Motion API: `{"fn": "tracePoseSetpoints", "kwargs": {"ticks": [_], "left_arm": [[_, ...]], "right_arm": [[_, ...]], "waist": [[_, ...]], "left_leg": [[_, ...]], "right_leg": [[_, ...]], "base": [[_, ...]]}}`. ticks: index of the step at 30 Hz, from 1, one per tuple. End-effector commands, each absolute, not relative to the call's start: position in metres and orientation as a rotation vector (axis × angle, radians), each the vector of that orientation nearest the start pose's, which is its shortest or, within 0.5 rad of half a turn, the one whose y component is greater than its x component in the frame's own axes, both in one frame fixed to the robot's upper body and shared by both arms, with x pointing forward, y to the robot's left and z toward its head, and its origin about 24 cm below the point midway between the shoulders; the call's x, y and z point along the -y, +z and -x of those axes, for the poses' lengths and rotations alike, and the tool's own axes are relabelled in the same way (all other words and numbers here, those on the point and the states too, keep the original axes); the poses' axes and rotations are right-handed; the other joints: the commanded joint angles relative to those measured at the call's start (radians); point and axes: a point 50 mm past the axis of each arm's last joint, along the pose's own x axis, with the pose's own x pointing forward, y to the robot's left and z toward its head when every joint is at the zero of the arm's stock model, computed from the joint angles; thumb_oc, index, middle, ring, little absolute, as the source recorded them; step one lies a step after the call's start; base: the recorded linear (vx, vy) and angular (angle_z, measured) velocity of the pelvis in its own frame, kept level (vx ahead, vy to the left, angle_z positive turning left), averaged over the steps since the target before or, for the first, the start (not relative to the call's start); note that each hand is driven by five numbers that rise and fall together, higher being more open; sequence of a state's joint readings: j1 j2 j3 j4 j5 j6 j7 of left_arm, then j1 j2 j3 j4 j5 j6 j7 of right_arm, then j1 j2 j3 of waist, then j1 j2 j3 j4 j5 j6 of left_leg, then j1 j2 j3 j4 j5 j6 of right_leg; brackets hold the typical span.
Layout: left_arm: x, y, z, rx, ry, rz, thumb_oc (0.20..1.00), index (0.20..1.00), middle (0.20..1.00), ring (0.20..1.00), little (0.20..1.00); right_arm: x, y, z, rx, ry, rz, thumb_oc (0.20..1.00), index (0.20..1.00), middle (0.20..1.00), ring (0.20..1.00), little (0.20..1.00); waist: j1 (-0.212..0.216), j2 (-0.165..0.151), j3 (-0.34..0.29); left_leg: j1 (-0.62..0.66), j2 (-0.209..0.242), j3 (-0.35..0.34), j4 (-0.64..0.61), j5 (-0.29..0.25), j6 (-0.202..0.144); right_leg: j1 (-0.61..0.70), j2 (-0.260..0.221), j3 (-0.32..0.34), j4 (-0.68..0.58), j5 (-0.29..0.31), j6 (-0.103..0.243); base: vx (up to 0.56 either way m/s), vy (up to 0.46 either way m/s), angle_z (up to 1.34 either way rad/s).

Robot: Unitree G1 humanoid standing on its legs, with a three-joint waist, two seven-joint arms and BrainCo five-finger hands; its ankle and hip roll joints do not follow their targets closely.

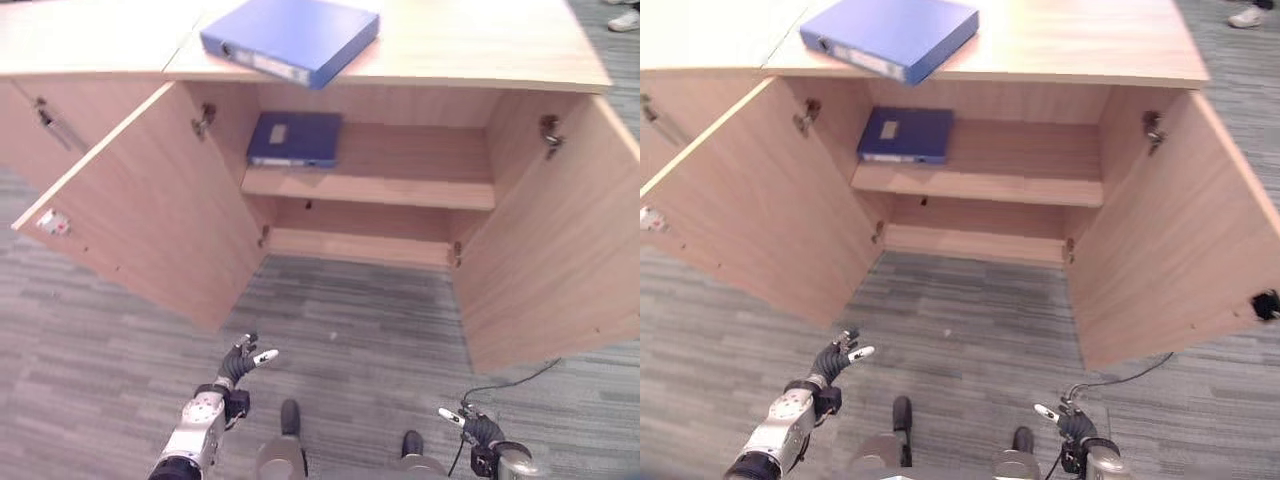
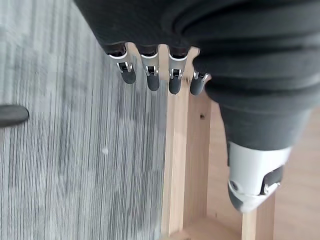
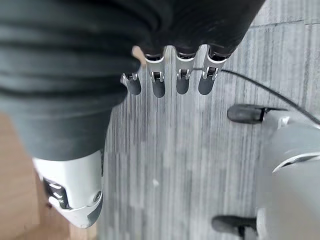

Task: Put the empty folder in the office cabinet

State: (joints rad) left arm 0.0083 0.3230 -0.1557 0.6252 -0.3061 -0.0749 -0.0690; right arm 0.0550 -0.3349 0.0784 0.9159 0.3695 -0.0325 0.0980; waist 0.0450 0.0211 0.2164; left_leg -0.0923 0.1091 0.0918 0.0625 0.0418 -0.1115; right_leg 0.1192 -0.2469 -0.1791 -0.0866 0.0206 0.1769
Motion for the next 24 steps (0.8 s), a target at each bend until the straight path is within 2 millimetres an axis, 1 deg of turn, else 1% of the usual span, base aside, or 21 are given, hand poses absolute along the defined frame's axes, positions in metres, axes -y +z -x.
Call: {"fn": "tracePoseSetpoints", "kwargs": {"ticks": [1, 2, 4, 5, 6, 7, 8, 9, 10, 11, 12, 13, 14, 15, 17, 18, 19, 20, 22, 24], "left_arm": [[-0.216, -0.071, -0.207, -0.505, -0.047, -0.055, 1.0, 1.0, 1.0, 1.0, 1.0], [-0.219, -0.071, -0.206, -0.512, -0.048, -0.068, 1.0, 1.0, 1.0, 1.0, 1.0], [-0.223, -0.069, -0.209, -0.509, -0.052, -0.082, 1.0, 1.0, 1.0, 1.0, 1.0], [-0.225, -0.067, -0.209, -0.505, -0.048, -0.087, 1.0, 1.0, 1.0, 1.0, 1.0], [-0.228, -0.066, -0.209, -0.505, -0.044, -0.094, 1.0, 1.0, 1.0, 1.0, 1.0], [-0.23, -0.065, -0.21, -0.503, -0.038, -0.095, 1.0, 1.0, 1.0, 1.0, 1.0], [-0.231, -0.065, -0.21, -0.502, -0.038, -0.095, 1.0, 1.0, 1.0, 1.0, 1.0], [-0.234, -0.061, -0.212, -0.491, -0.034, -0.101, 1.0, 1.0, 1.0, 1.0, 1.0], [-0.234, -0.061, -0.212, -0.491, -0.034, -0.101, 1.0, 1.0, 1.0, 1.0, 1.0], [-0.235, -0.06, -0.212, -0.488, -0.034, -0.101, 1.0, 1.0, 1.0, 1.0, 1.0], [-0.234, -0.062, -0.212, -0.495, -0.029, -0.097, 1.0, 1.0, 1.0, 1.0, 1.0], [-0.233, -0.062, -0.212, -0.495, -0.025, -0.095, 1.0, 1.0, 1.0, 1.0, 1.0], [-0.233, -0.064, -0.212, -0.498, -0.019, -0.091, 1.0, 1.0, 1.0, 1.0, 1.0], [-0.232, -0.064, -0.212, -0.498, -0.014, -0.084, 1.0, 1.0, 1.0, 1.0, 1.0], [-0.232, -0.064, -0.212, -0.495, -0.009, -0.077, 1.0, 1.0, 1.0, 1.0, 1.0], [-0.232, -0.064, -0.212, -0.495, -0.009, -0.077, 1.0, 1.0, 1.0, 1.0, 1.0], [-0.23, -0.064, -0.213, -0.496, -0.011, -0.072, 1.0, 1.0, 1.0, 1.0, 1.0], [-0.227, -0.064, -0.214, -0.493, -0.019, -0.073, 1.0, 1.0, 1.0, 1.0, 1.0], [-0.225, -0.063, -0.216, -0.484, -0.03, -0.081, 1.0, 1.0, 1.0, 1.0, 1.0], [-0.223, -0.061, -0.218, -0.471, -0.039, -0.083, 1.0, 1.0, 1.0, 1.0, 1.0]], "right_arm": [[0.276, -0.111, -0.154, -0.836, -0.155, 0.05, 1.0, 1.0, 1.0, 1.0, 1.0], [0.271, -0.112, -0.159, -0.83, -0.145, 0.042, 1.0, 1.0, 1.0, 1.0, 1.0], [0.264, -0.111, -0.165, -0.812, -0.145, 0.009, 1.0, 1.0, 1.0, 1.0, 1.0], [0.262, -0.112, -0.166, -0.809, -0.149, -0.002, 1.0, 1.0, 1.0, 1.0, 1.0], [0.259, -0.112, -0.169, -0.807, -0.144, -0.011, 1.0, 1.0, 1.0, 1.0, 1.0], [0.257, -0.113, -0.17, -0.809, -0.136, -0.007, 1.0, 1.0, 1.0, 1.0, 1.0], [0.257, -0.113, -0.171, -0.809, -0.135, -0.007, 1.0, 1.0, 1.0, 1.0, 1.0], [0.251, -0.113, -0.174, -0.808, -0.11, 0.002, 1.0, 1.0, 1.0, 1.0, 1.0], [0.251, -0.113, -0.174, -0.808, -0.11, 0.003, 1.0, 1.0, 1.0, 1.0, 1.0], [0.248, -0.113, -0.175, -0.804, -0.102, 0.0, 1.0, 1.0, 1.0, 1.0, 1.0], [0.245, -0.115, -0.173, -0.813, -0.095, -0.002, 1.0, 1.0, 1.0, 1.0, 1.0], [0.245, -0.116, -0.172, -0.815, -0.096, -0.005, 1.0, 1.0, 1.0, 1.0, 1.0], [0.244, -0.116, -0.172, -0.814, -0.099, -0.011, 1.0, 1.0, 1.0, 1.0, 1.0], [0.244, -0.116, -0.171, -0.812, -0.103, -0.014, 1.0, 1.0, 1.0, 1.0, 1.0], [0.242, -0.116, -0.171, -0.81, -0.101, -0.013, 1.0, 1.0, 1.0, 1.0, 1.0], [0.242, -0.116, -0.17, -0.81, -0.101, -0.013, 1.0, 1.0, 1.0, 1.0, 1.0], [0.241, -0.116, -0.171, -0.81, -0.099, -0.012, 1.0, 1.0, 1.0, 1.0, 1.0], [0.242, -0.116, -0.171, -0.807, -0.101, -0.012, 1.0, 1.0, 1.0, 1.0, 1.0], [0.243, -0.117, -0.168, -0.813, -0.118, -0.024, 1.0, 1.0, 1.0, 1.0, 1.0], [0.246, -0.119, -0.164, -0.825, -0.128, -0.029, 1.0, 1.0, 1.0, 1.0, 1.0]], "waist": [[0.005, 0.036, -0.017], [0.016, 0.011, -0.022], [0.019, -0.006, -0.02], [0.018, -0.012, -0.018], [0.017, -0.017, -0.011], [0.017, -0.013, -0.003], [0.021, -0.015, -0.003], [0.023, 0.001, 0.011], [0.023, 0.0, 0.011], [0.025, 0.007, 0.009], [0.014, 0.015, 0.013], [0.002, 0.024, 0.02], [-0.008, 0.028, 0.028], [-0.011, 0.023, 0.03], [-0.018, 0.02, 0.038], [-0.019, 0.021, 0.039], [-0.026, 0.02, 0.042], [-0.047, 0.018, 0.048], [-0.073, 0.017, 0.055], [-0.088, 0.016, 0.06]], "left_leg": [[-0.106, 0.14, -0.054, -0.12, 0.144, -0.097], [-0.11, 0.11, -0.051, -0.077, 0.12, -0.07], [-0.104, 0.083, -0.029, -0.056, 0.09, -0.034], [-0.091, 0.07, -0.016, -0.06, 0.077, -0.017], [-0.076, 0.059, 0.001, -0.064, 0.068, -0.002], [-0.061, 0.053, 0.014, -0.068, 0.059, 0.011], [-0.06, 0.052, 0.019, -0.069, 0.059, 0.012], [-0.028, 0.047, 0.041, -0.087, 0.047, 0.036], [-0.028, 0.046, 0.041, -0.088, 0.047, 0.036], [-0.007, 0.04, 0.048, -0.105, 0.038, 0.044], [0.043, 0.016, 0.06, -0.134, 0.02, 0.063], [0.061, 0.007, 0.057, -0.141, 0.014, 0.068], [0.08, -0.003, 0.057, -0.149, 0.008, 0.07], [0.087, -0.012, 0.064, -0.15, 0.002, 0.07], [0.107, -0.023, 0.069, -0.15, -0.019, 0.065], [0.109, -0.022, 0.067, -0.15, -0.021, 0.064], [0.121, -0.023, 0.067, -0.15, -0.032, 0.059], [0.141, -0.031, 0.055, -0.15, -0.051, 0.052], [0.164, -0.037, 0.036, -0.15, -0.069, 0.044], [0.186, -0.036, 0.032, -0.15, -0.085, 0.039]], "right_leg": [[0.094, 0.006, 0.051, 0.07, -0.158, 0.009], [0.072, -0.027, 0.071, 0.104, -0.134, 0.027], [0.013, -0.051, 0.097, 0.191, -0.096, 0.037], [-0.016, -0.058, 0.109, 0.232, -0.061, 0.044], [-0.047, -0.068, 0.114, 0.281, -0.002, 0.049], [-0.078, -0.079, 0.097, 0.337, 0.052, 0.049], [-0.083, -0.081, 0.102, 0.341, 0.052, 0.05], [-0.13, -0.102, 0.029, 0.448, 0.105, 0.044], [-0.131, -0.103, 0.03, 0.451, 0.103, 0.045], [-0.146, -0.102, -0.004, 0.478, 0.102, 0.047], [-0.191, -0.071, -0.026, 0.544, 0.093, 0.044], [-0.227, -0.038, -0.022, 0.563, 0.075, 0.037], [-0.253, -0.007, -0.027, 0.545, 0.056, 0.03], [-0.259, 0.006, -0.046, 0.498, 0.045, 0.025], [-0.265, 0.014, -0.091, 0.405, 0.024, 0.015], [-0.262, 0.016, -0.093, 0.403, 0.024, 0.014], [-0.277, 0.013, -0.106, 0.352, 0.025, 0.013], [-0.309, 0.015, -0.081, 0.254, 0.051, 0.022], [-0.34, 0.01, -0.023, 0.183, 0.09, 0.043], [-0.349, 0.0, 0.009, 0.143, 0.12, 0.054]], "base": [[0.22, 0.287, -0.19], [0.19, 0.276, -0.21], [0.18, 0.31, -0.18], [0.11, 0.281, -0.22], [0.1, 0.304, -0.35], [0.05, 0.212, -0.37], [0.1, 0.335, -0.45], [0.07, 0.232, -0.38], [0.14, 0.337, -0.41], [0.22, 0.325, -0.33], [0.28, 0.416, -0.38], [0.28, 0.379, -0.3], [0.22, 0.188, -0.16], [0.21, 0.102, -0.09], [0.16, 0.02, -0.06], [0.14, -0.013, 0.13], [0.23, -0.076, 0.23], [0.31, -0.116, 0.15], [0.27, -0.124, 0.19], [0.24, -0.149, 0.39]]}}
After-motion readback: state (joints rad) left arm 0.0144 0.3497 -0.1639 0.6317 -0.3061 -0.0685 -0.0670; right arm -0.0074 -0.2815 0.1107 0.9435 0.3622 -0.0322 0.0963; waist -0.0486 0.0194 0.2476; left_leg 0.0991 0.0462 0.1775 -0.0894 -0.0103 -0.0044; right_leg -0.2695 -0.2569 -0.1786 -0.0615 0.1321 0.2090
